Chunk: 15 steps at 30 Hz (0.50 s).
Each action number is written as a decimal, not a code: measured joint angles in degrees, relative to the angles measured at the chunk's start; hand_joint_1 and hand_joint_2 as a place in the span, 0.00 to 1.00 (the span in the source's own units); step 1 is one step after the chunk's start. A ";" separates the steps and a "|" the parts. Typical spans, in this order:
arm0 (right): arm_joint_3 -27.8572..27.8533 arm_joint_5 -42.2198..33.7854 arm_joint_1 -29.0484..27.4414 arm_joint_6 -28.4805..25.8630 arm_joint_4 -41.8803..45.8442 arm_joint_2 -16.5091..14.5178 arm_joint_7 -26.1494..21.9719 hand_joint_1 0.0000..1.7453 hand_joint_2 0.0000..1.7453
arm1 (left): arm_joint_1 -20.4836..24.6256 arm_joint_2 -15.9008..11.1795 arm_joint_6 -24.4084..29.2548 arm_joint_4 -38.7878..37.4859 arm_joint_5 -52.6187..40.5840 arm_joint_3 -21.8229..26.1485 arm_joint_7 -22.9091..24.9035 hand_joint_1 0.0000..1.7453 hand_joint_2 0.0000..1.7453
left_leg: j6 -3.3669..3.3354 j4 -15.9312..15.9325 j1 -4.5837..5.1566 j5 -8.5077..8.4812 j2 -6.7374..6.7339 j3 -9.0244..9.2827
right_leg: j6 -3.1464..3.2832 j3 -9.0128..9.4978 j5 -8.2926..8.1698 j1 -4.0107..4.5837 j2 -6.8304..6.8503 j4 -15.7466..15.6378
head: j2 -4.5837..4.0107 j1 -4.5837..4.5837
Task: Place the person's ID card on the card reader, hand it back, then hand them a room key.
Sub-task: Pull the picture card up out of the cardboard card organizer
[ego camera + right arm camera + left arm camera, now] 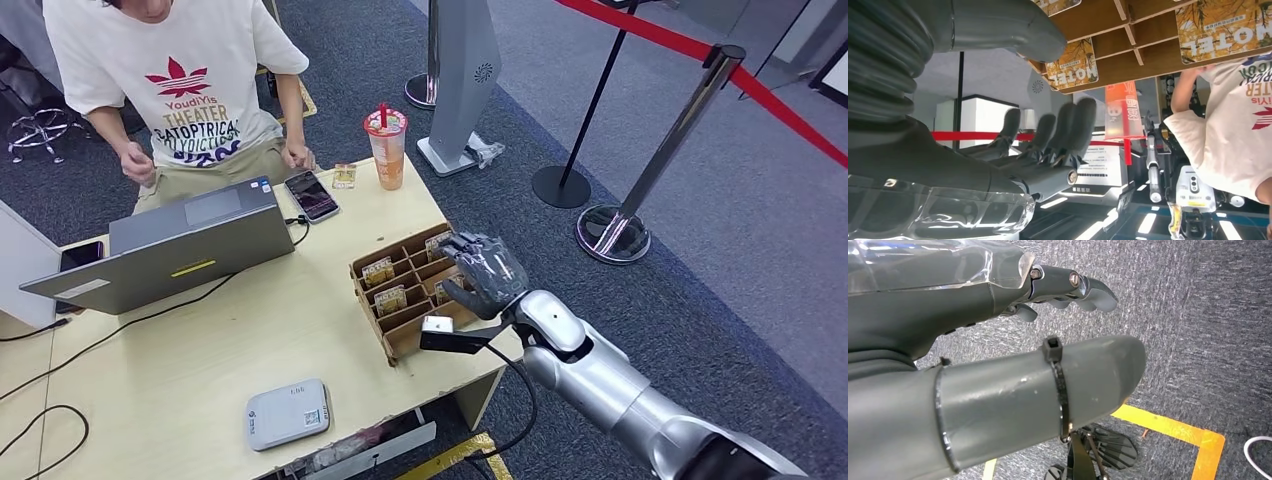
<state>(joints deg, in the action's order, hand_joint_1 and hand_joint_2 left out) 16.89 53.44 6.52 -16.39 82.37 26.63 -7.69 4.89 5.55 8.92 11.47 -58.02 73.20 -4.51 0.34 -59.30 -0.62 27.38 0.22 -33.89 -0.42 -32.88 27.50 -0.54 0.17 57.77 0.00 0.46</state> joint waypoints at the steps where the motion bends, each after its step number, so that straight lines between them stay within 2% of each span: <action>1: 0.01 0.15 0.01 0.26 0.25 0.02 0.13 0.53 1.00 | 0.00 0.00 -0.01 0.00 0.01 0.00 -0.02 0.00 0.00 | 0.00 0.00 0.00 0.00 0.00 0.00 | 0.00 0.00 0.00 0.00 0.00 0.00 | 0.00 0.00; 4: 0.08 0.23 0.04 0.85 0.88 0.03 0.33 0.60 1.00 | 0.00 0.00 -0.03 0.00 0.05 0.00 -0.06 0.00 0.00 | 0.00 0.00 0.00 0.00 0.00 0.00 | 0.00 0.00 0.00 0.00 0.00 0.00 | 0.00 0.00; 9: 0.21 0.66 0.12 1.37 1.50 0.03 0.33 0.48 1.00 | 0.00 0.00 -0.22 0.00 0.07 0.00 -0.21 0.00 0.00 | 0.00 0.00 0.00 0.00 0.00 -0.01 | 0.00 0.00 0.00 0.00 0.00 0.00 | 0.00 0.00; 15: 0.26 0.43 0.10 1.94 1.73 0.13 0.26 0.49 1.00 | -0.01 0.00 -0.48 0.00 -0.20 0.00 -0.40 0.00 0.00 | 0.00 0.00 0.00 0.00 0.00 -0.01 | 0.00 0.00 0.00 0.00 0.00 0.00 | 0.00 0.00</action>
<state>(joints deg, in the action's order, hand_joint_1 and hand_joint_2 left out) 17.15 53.87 6.62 -14.45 84.11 26.76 -7.44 4.89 5.55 8.44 11.47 -58.23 73.20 -4.92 0.34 -59.30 -0.62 27.38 0.23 -33.90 -0.42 -32.88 27.50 -0.54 0.17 57.77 0.00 0.46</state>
